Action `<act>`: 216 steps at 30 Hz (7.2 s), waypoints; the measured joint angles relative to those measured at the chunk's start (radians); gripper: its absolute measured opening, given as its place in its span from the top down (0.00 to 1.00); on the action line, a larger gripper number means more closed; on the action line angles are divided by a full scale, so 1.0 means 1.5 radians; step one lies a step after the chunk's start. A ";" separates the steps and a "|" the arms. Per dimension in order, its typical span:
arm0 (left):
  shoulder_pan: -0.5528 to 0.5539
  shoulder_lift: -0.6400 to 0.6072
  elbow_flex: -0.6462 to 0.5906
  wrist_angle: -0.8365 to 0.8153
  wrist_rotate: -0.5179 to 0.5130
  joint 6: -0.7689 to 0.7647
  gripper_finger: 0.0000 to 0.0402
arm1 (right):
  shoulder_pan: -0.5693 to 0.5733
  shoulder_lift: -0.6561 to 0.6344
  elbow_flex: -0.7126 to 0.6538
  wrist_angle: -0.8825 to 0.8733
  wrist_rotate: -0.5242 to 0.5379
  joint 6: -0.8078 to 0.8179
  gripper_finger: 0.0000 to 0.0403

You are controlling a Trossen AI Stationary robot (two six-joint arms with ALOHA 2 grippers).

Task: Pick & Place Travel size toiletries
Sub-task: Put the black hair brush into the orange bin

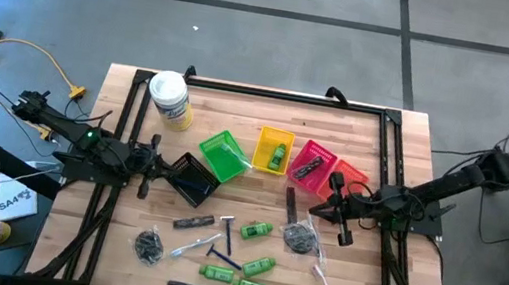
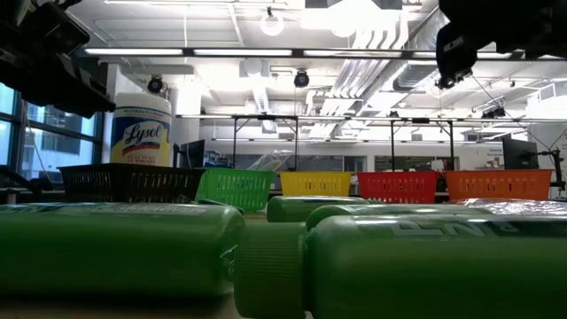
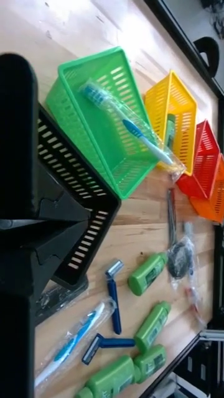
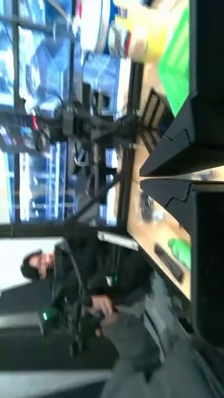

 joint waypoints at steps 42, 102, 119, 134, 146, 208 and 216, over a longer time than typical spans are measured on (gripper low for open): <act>0.000 0.000 0.000 -0.029 -0.005 -0.048 1.00 | 0.268 0.521 0.614 -1.041 0.163 0.426 0.78; 0.000 0.000 0.000 -0.003 0.017 -0.040 1.00 | 0.304 0.453 0.673 -1.079 0.371 0.390 0.99; 0.000 0.000 0.000 -0.003 0.017 -0.037 1.00 | 0.315 0.260 0.673 -1.047 0.464 0.386 0.99; 0.000 0.000 0.000 -0.002 0.017 -0.029 1.00 | 0.305 0.219 0.673 -1.081 0.430 0.414 0.99; 0.000 0.000 0.000 -0.002 0.017 -0.033 1.00 | 0.296 0.483 0.676 -1.018 0.207 0.413 0.84; 0.000 0.000 -0.001 -0.038 0.046 -0.048 1.00 | 0.376 0.517 0.680 -1.094 0.449 0.460 0.99; 0.000 0.000 -0.001 -0.038 0.046 -0.045 1.00 | 0.376 0.440 0.680 -1.109 0.504 0.391 0.99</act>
